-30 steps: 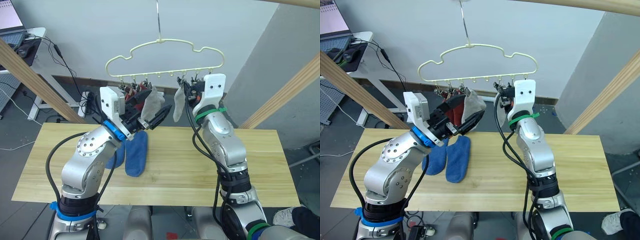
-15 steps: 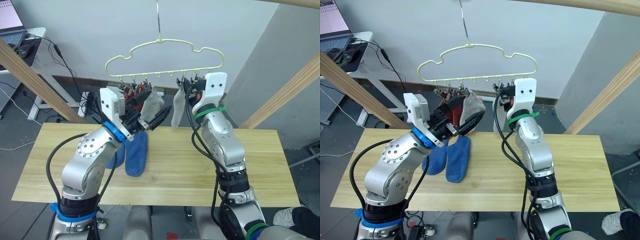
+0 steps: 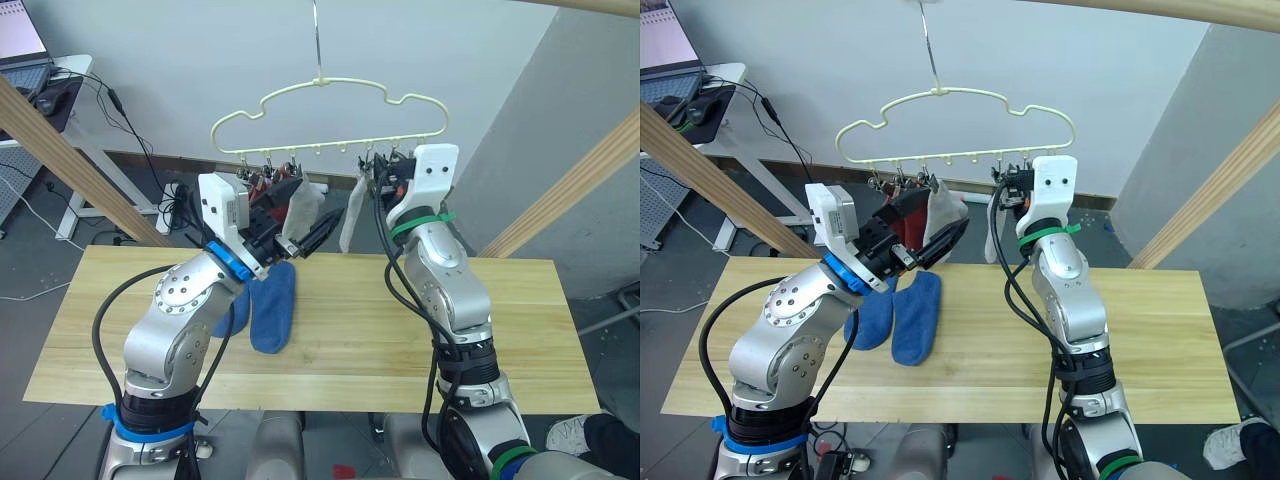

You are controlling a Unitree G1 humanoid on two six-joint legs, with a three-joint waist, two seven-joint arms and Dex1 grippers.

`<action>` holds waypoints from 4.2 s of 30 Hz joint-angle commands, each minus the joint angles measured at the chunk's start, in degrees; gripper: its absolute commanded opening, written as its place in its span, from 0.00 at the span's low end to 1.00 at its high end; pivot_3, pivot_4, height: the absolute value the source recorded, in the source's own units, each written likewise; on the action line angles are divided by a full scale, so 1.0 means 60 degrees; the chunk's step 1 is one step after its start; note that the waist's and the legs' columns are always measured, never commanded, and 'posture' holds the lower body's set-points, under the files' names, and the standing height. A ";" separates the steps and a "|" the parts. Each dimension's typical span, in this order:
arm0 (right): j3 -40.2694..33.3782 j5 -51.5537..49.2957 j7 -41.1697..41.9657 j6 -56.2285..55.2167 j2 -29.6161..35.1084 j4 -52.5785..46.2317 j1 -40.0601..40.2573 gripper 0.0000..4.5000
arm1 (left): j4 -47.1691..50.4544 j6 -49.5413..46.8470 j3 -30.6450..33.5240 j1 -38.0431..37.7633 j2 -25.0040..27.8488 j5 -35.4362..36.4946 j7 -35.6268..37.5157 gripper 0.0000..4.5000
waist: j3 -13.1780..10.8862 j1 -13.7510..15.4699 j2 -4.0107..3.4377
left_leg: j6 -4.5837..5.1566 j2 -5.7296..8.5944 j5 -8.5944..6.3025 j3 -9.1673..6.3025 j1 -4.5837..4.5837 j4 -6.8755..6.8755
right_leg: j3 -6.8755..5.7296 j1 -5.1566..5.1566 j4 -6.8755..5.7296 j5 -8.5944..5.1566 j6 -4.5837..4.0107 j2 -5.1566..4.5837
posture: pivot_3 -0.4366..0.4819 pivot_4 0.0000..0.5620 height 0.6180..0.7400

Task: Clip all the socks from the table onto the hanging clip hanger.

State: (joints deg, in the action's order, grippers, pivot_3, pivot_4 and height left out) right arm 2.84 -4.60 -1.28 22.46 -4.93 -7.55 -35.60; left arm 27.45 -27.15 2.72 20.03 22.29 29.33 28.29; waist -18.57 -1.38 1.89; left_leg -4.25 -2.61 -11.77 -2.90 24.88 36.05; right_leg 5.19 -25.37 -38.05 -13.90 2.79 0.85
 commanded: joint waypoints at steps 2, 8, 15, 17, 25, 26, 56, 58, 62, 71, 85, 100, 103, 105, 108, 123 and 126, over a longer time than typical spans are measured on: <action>-0.0050 -0.0012 0.0007 -0.0304 -0.0036 -0.0251 -0.0212 0.07 | 0.0540 0.0157 0.0185 0.0028 0.0001 0.0243 0.0032 0.94 | 0.0000 0.0000 0.0000 | 0.0000 0.0000 0.0000 0.0000 0.0000 0.0000 | -0.0001 0.0000 0.0000 0.0000 0.0000 0.0000 | 0.60 0.55 1.00; -0.0116 -0.0339 0.0427 -0.0077 0.0090 -0.0339 -0.0197 0.06 | 0.0463 0.0149 0.0128 -0.0091 0.0013 0.0143 0.0018 0.94 | 0.0000 0.0000 0.0000 | 0.0000 0.0000 0.0000 0.0000 0.0000 0.0000 | 0.0000 0.0000 0.0001 0.0000 0.0000 0.0000 | 0.59 0.56 1.00; -0.0836 -0.1995 0.1564 0.1586 0.0659 -0.0732 -0.0299 0.06 | -0.0533 0.0233 0.0102 -0.1429 0.0264 -0.1102 -0.0522 0.94 | -0.0001 -0.0024 -0.0002 | 0.0001 -0.0003 -0.0001 0.0001 -0.0004 -0.0002 | 0.0002 0.0000 -0.0001 0.0001 -0.0002 0.0001 | 0.58 0.56 1.00; -0.1029 -0.2279 0.1726 0.1969 0.0959 -0.0901 -0.0303 0.06 | -0.0835 0.0549 0.0143 -0.1855 0.0306 -0.1435 -0.0548 0.94 | -0.0002 -0.0022 -0.0003 | 0.0001 -0.0003 0.0000 0.0000 -0.0003 -0.0002 | 0.0001 0.0000 0.0000 0.0000 -0.0001 0.0001 | 0.58 0.56 1.00; -0.0650 -0.2285 0.2317 0.2233 0.1907 -0.1195 -0.0186 0.06 | -0.1077 0.1216 0.0008 -0.2161 0.0126 -0.1851 -0.0423 0.94 | -0.0002 0.0032 -0.0004 | 0.0001 0.0000 0.0000 0.0005 -0.0003 0.0000 | 0.0005 0.0000 0.0003 -0.0002 -0.0001 -0.0001 | 0.56 0.56 1.00; -0.0582 -0.2137 0.2234 0.2127 0.1941 -0.1161 -0.0175 0.06 | -0.1039 0.1231 -0.0007 -0.2144 0.0087 -0.1844 -0.0423 0.94 | -0.0002 0.0017 -0.0004 | 0.0001 -0.0001 0.0000 0.0006 -0.0003 0.0000 | 0.0006 0.0000 0.0003 -0.0002 -0.0001 -0.0001 | 0.56 0.56 1.00; 0.0161 0.0278 0.0207 0.0758 0.0972 -0.1181 0.0334 0.02 | 0.0080 0.0951 -0.0008 -0.1067 -0.0187 -0.1231 -0.0143 0.94 | -0.0002 0.0005 -0.0003 | 0.0000 0.0000 0.0000 0.0003 -0.0002 0.0000 | 0.0003 0.0002 0.0003 -0.0001 0.0000 -0.0001 | 0.57 0.53 1.00; 0.0143 0.0351 0.0198 0.0744 0.0984 -0.1173 0.0326 0.02 | 0.0114 0.0893 -0.0015 -0.0969 -0.0176 -0.1167 -0.0101 0.94 | -0.0002 0.0006 -0.0003 | 0.0000 0.0001 0.0000 0.0002 -0.0002 0.0001 | 0.0002 0.0002 0.0002 -0.0001 0.0000 -0.0001 | 0.57 0.53 1.00; 0.0112 0.0393 0.0208 0.0722 0.0962 -0.1182 0.0341 0.18 | 0.0069 0.0900 -0.0040 -0.0896 -0.0156 -0.1153 -0.0113 0.94 | -0.0002 0.0005 -0.0003 | 0.0000 0.0000 0.0000 0.0003 -0.0002 0.0001 | 0.0002 0.0003 0.0002 -0.0001 0.0000 -0.0001 | 0.57 0.54 1.00; 0.0208 0.0492 0.0037 0.0909 0.0819 -0.1262 0.0450 0.39 | 0.0020 0.0914 -0.0032 -0.0934 -0.0131 -0.1134 -0.0066 0.94 | -0.0002 -0.0009 -0.0003 | 0.0000 0.0000 0.0000 0.0003 -0.0002 0.0000 | 0.0004 0.0002 0.0002 -0.0001 -0.0001 -0.0001 | 0.57 0.54 1.00; 0.0065 0.0487 -0.0393 0.1001 0.0072 -0.1296 0.0335 0.39 | 0.0009 0.0893 -0.0045 -0.0886 -0.0155 -0.1132 -0.0067 0.94 | -0.0002 -0.0013 -0.0003 | 0.0000 0.0000 0.0000 0.0003 -0.0002 0.0000 | 0.0003 0.0001 0.0001 -0.0001 0.0000 -0.0001 | 0.58 0.55 1.00; 0.0024 0.0412 -0.0338 0.0839 -0.0023 -0.1345 0.0235 0.39 | 0.0211 0.0852 -0.0030 -0.0829 -0.0262 -0.0954 -0.0180 0.94 | -0.0002 -0.0013 -0.0003 | 0.0000 -0.0001 0.0000 0.0002 -0.0002 0.0000 | 0.0003 0.0001 0.0001 -0.0001 0.0000 0.0000 | 0.58 0.56 1.00; 0.0007 0.0390 -0.0345 0.0832 -0.0081 -0.1336 0.0202 0.39 | 0.0246 0.0838 -0.0007 -0.0679 -0.0298 -0.0842 -0.0241 0.94 | -0.0002 -0.0006 -0.0003 | 0.0000 0.0000 0.0000 0.0002 -0.0002 0.0000 | 0.0003 0.0001 0.0001 -0.0001 0.0000 -0.0001 | 0.58 0.56 1.00; 0.0009 0.0380 -0.0338 0.0855 -0.0113 -0.1355 0.0153 0.39 | 0.0297 0.0806 -0.0025 -0.0607 -0.0310 -0.0785 -0.0269 0.94 | -0.0002 -0.0008 -0.0003 | 0.0000 0.0000 0.0000 0.0002 -0.0002 0.0000 | 0.0003 0.0001 0.0001 -0.0001 0.0000 -0.0001 | 0.58 0.56 1.00; -0.0001 0.0370 -0.0339 0.0888 -0.0149 -0.1379 0.0121 0.39 | 0.0337 0.0786 -0.0049 -0.0607 -0.0305 -0.0770 -0.0295 0.94 | -0.0002 -0.0011 -0.0003 | 0.0000 0.0000 0.0000 0.0003 -0.0002 -0.0001 | 0.0003 0.0001 0.0003 -0.0001 0.0000 -0.0001 | 0.58 0.56 1.00; -0.0288 -0.0125 -0.0327 0.0762 -0.0530 -0.1321 -0.0009 0.00 | 0.0484 0.0721 -0.0089 -0.0791 -0.0299 -0.0745 -0.0284 0.94 | -0.0002 -0.0006 -0.0003 | 0.0000 -0.0001 0.0000 0.0000 -0.0002 0.0000 | 0.0000 0.0002 0.0002 -0.0001 0.0000 -0.0001 | 0.58 0.55 1.00; -0.0257 -0.0248 -0.0085 0.0747 -0.0378 -0.1282 -0.0049 0.00 | 0.0426 0.0737 -0.0078 -0.0992 -0.0277 -0.0872 -0.0348 0.94 | -0.0002 -0.0008 -0.0003 | 0.0000 0.0000 0.0000 0.0001 -0.0002 0.0000 | 0.0001 0.0002 0.0002 -0.0001 0.0000 -0.0001 | 0.58 0.55 1.00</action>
State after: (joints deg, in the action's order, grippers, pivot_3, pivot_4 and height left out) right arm 1.28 -5.31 -2.84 28.27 -7.41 -12.77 -34.99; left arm 27.45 -23.34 2.09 15.12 20.47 24.20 26.62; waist -18.58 -1.43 1.87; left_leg -4.25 -2.62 -11.77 -2.89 24.87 36.04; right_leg 5.20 -25.36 -38.04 -13.90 2.79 0.85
